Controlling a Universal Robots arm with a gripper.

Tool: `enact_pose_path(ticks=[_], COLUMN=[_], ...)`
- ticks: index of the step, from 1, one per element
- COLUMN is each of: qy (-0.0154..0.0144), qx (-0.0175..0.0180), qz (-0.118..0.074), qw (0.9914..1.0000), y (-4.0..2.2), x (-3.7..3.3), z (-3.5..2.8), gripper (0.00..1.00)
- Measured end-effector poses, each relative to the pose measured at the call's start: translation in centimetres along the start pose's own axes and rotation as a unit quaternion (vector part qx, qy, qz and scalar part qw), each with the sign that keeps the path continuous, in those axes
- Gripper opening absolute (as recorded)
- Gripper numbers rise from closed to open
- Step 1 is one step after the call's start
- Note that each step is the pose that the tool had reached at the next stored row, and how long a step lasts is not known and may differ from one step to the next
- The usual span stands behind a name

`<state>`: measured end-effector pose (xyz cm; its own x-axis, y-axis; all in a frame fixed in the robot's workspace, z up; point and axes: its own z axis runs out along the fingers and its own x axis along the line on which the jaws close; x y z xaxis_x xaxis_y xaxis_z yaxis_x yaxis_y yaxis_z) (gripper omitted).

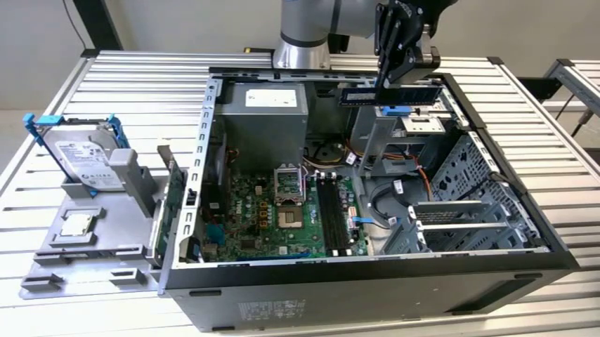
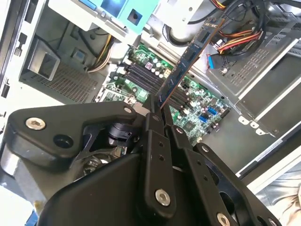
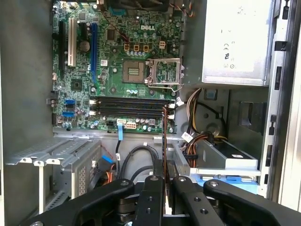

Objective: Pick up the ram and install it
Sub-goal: 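Insert the ram into the slot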

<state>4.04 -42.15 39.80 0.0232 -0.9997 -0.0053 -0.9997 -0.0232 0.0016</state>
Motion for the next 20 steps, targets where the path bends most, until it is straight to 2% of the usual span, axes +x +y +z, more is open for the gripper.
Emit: enact_pose_path(ticks=[8,13,17,20], qy=[0.0,0.0,-0.0001,-0.0001], qx=[0.0,0.0001,0.0002,0.0003], qz=[0.004,0.021,0.045,0.064], qw=[0.99999,0.99978,0.99898,0.99792], y=[0.0,0.0,0.0,0.0], x=[0.01,0.01,0.01,0.01], z=[0.0,0.0,0.0,0.0], gripper=[0.0,0.0,0.0,0.0])
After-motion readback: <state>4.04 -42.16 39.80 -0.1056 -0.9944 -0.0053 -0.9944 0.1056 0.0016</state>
